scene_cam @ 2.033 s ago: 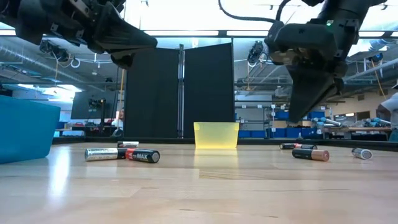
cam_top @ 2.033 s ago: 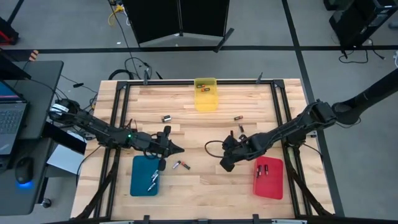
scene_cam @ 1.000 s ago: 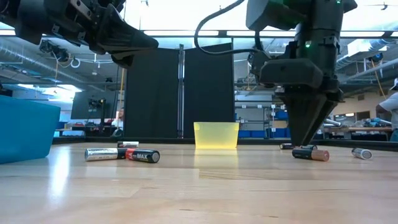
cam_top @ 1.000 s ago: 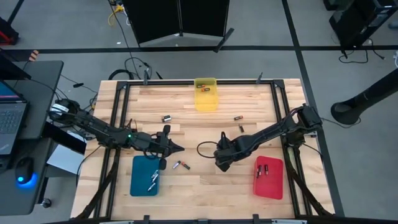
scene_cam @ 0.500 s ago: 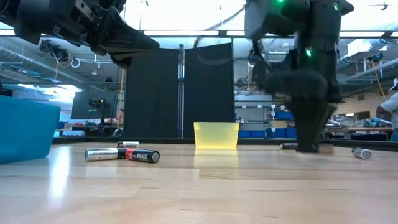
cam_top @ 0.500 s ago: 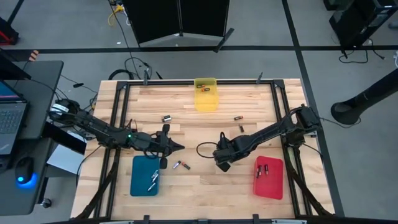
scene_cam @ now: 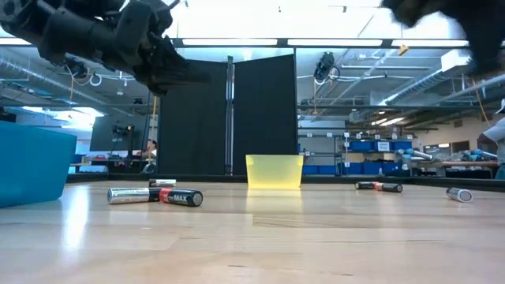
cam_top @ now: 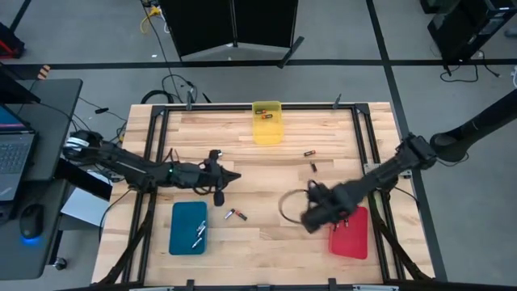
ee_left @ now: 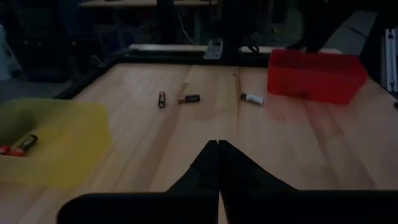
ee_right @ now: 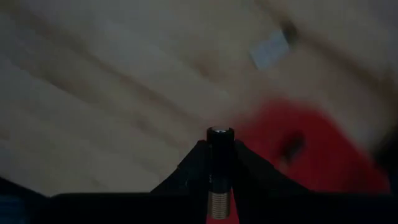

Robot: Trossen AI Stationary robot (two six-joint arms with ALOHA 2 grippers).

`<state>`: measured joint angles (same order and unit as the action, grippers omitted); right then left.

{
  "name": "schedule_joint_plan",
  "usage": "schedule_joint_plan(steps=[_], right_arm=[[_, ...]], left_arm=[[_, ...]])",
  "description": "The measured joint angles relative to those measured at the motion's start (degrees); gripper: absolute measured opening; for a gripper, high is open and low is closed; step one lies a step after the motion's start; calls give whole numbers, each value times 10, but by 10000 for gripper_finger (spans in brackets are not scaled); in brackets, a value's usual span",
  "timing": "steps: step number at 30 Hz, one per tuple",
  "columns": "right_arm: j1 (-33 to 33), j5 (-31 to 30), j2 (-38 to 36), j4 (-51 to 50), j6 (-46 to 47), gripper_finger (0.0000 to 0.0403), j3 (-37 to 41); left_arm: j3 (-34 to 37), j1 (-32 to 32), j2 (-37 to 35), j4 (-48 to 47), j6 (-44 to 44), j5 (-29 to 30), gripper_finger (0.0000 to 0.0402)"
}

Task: Sort batteries
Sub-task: Put the bottom golden battery into the red bin

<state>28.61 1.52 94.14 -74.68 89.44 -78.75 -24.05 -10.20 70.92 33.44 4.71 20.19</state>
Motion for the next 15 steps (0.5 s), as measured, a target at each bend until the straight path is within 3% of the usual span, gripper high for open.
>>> schedule_joint_plan(steps=[4, 8, 15], right_arm=[[73, 59, -12, -16, 138, 53, 29], [128, 78, -15, 1, 261, 53, 65], [159, 89, -16, 75, 355, 53, 151]], left_arm=[[0, 22, 14, 4, -8, -26, 6], [0, 40, 29, 30, -16, -49, 6], [0, 74, 35, 54, -16, -93, 6]])
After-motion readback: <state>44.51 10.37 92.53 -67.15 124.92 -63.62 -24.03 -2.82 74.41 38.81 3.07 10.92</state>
